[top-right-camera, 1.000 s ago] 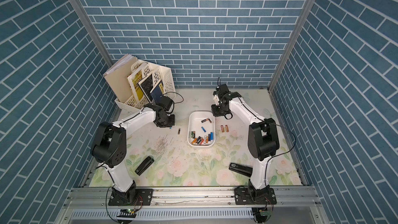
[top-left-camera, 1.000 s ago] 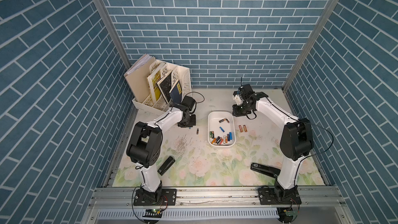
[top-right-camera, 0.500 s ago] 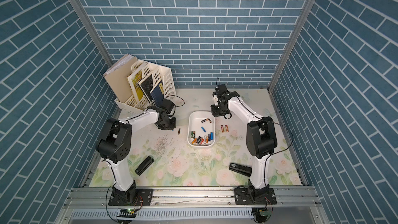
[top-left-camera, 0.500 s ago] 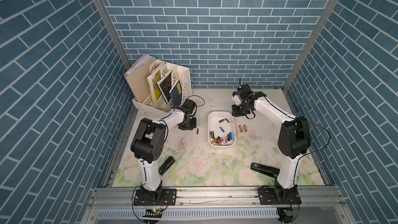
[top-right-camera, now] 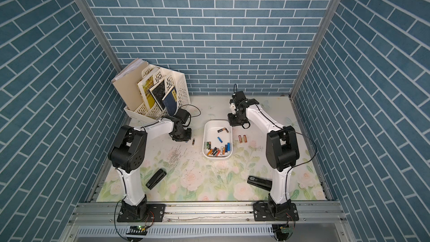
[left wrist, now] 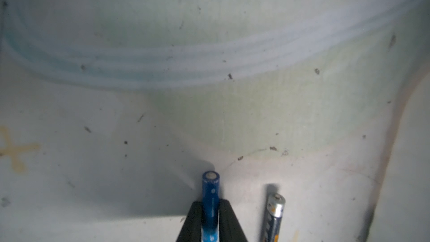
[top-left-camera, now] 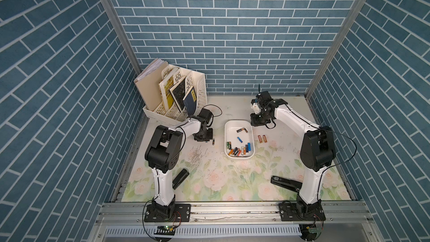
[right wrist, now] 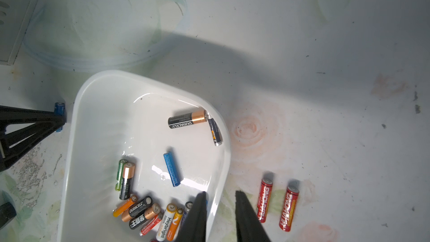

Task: Take the batteries out of the storage box
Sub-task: Place the battery at the center of the board.

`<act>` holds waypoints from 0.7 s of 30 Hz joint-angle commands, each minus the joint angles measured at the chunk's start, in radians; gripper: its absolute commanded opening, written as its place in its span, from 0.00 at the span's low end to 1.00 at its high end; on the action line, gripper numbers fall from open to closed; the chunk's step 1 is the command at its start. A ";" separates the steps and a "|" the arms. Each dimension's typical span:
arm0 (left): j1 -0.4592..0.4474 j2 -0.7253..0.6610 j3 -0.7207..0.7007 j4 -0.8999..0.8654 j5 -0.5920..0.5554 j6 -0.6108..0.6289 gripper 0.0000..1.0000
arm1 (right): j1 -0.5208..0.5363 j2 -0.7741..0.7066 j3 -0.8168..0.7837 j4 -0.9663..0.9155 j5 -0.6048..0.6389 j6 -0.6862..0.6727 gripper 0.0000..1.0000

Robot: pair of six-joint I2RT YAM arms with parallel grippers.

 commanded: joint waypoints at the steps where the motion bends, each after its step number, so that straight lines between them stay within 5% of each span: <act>1: 0.004 0.027 0.017 -0.008 0.005 0.015 0.19 | 0.005 0.016 0.031 -0.030 0.015 0.018 0.26; 21: -0.035 -0.016 -0.064 0.006 0.026 -0.032 0.15 | 0.005 0.012 0.034 -0.027 0.010 0.016 0.26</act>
